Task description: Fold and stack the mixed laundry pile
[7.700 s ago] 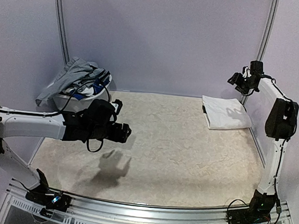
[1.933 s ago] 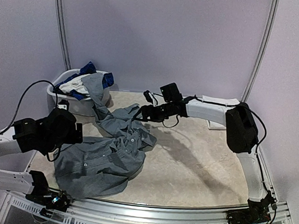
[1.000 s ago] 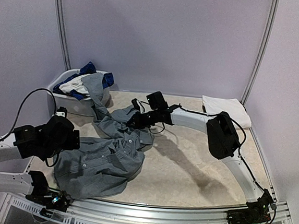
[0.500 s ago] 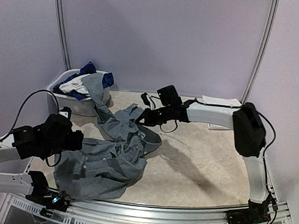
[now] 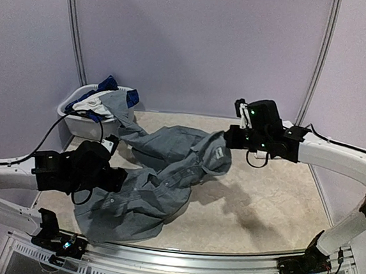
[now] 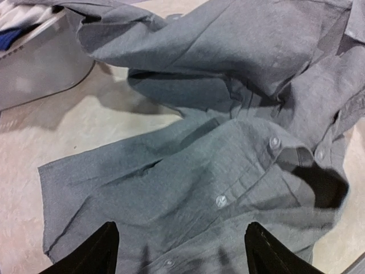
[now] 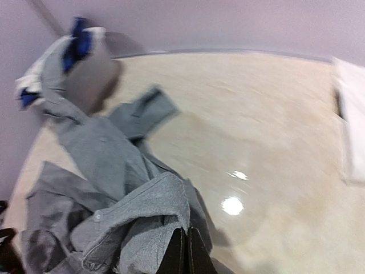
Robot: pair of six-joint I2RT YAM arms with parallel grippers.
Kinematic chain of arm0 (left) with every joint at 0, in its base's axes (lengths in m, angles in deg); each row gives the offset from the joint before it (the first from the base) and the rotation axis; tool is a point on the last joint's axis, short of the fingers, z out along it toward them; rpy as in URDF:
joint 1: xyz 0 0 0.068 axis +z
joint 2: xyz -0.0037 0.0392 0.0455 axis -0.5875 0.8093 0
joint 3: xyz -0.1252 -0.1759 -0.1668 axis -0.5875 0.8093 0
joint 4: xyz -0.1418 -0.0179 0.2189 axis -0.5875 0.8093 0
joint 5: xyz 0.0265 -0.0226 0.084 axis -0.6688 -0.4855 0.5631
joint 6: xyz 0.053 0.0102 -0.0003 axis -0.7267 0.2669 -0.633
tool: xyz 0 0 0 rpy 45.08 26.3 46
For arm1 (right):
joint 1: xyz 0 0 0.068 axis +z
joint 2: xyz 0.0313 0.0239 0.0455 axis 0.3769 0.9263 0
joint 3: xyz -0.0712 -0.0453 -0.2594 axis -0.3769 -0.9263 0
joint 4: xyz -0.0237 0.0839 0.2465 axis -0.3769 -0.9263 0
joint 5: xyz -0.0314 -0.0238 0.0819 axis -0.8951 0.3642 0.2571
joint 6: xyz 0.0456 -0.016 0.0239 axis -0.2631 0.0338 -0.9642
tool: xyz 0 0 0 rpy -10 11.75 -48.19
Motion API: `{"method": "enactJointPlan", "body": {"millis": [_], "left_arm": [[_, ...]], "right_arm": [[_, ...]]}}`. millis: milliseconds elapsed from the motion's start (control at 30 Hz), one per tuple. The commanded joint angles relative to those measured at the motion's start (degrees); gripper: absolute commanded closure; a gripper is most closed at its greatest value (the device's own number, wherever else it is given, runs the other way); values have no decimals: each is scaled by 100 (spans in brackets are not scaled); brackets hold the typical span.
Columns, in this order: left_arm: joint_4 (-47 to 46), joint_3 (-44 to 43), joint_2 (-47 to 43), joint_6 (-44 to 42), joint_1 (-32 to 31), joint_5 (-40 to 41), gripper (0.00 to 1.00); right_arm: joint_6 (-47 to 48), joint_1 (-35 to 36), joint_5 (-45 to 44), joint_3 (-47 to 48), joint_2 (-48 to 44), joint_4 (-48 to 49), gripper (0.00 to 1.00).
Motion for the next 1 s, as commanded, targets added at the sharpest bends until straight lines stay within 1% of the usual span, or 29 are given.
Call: {"method": "enactJointPlan", "body": {"millis": [0, 33, 100, 200, 267, 333, 367, 400, 467, 500, 533, 600, 733, 833, 967], "left_arm": [[-169, -275, 410, -281, -446, -93, 22], [-197, -304, 530, -322, -534, -122, 22], [-218, -387, 755, -384, -715, -145, 21], [-205, -527, 1036, -429, -989, -247, 19], [-203, -615, 1184, -500, -1181, -356, 18], [-231, -646, 1306, -571, -1333, -500, 16], [-254, -647, 1350, -603, -1408, -567, 13], [-296, -628, 1390, -648, -1482, -664, 10], [-444, -556, 1481, -775, -1646, -816, 2], [-545, -518, 1544, -856, -1731, -910, 1], [-643, -489, 1614, -932, -1824, -1004, 0], [-837, -483, 1851, -1071, -2011, -1116, 0], [-900, -825, 2580, -1207, -2439, -873, 0], [-1078, -1102, 3072, -1379, -2734, -855, 0], [-1233, -1504, 3632, -1608, -3113, -848, 0]], "right_arm": [[-570, -110, -1983, -567, -994, -1046, 99], [-647, -141, -2332, -641, -1128, -1268, 99], [-821, -247, -2761, -777, -1421, -1645, 99], [-977, -557, -3227, -906, -1900, -2191, 99], [-992, -745, -3186, -1011, -2203, -2272, 99], [-884, -843, -2926, -1105, -2384, -2157, 99], [-828, -845, -2784, -1123, -2403, -2089, 99], [-797, -842, -2624, -1138, -2356, -2002, 96], [-693, -848, -2230, -1143, -2108, -1768, 84], [-651, -844, -2046, -1109, -1991, -1699, 73], [-579, -846, -1887, -1066, -1828, -1680, 66], [-521, -848, -1701, -948, -1564, -1735, 56], [-433, -844, -1530, -919, -1566, -1805, 33], [-387, -843, -1541, -998, -1862, -1920, 23], [-364, -842, -1541, -1204, -2287, -2094, 20]]}}
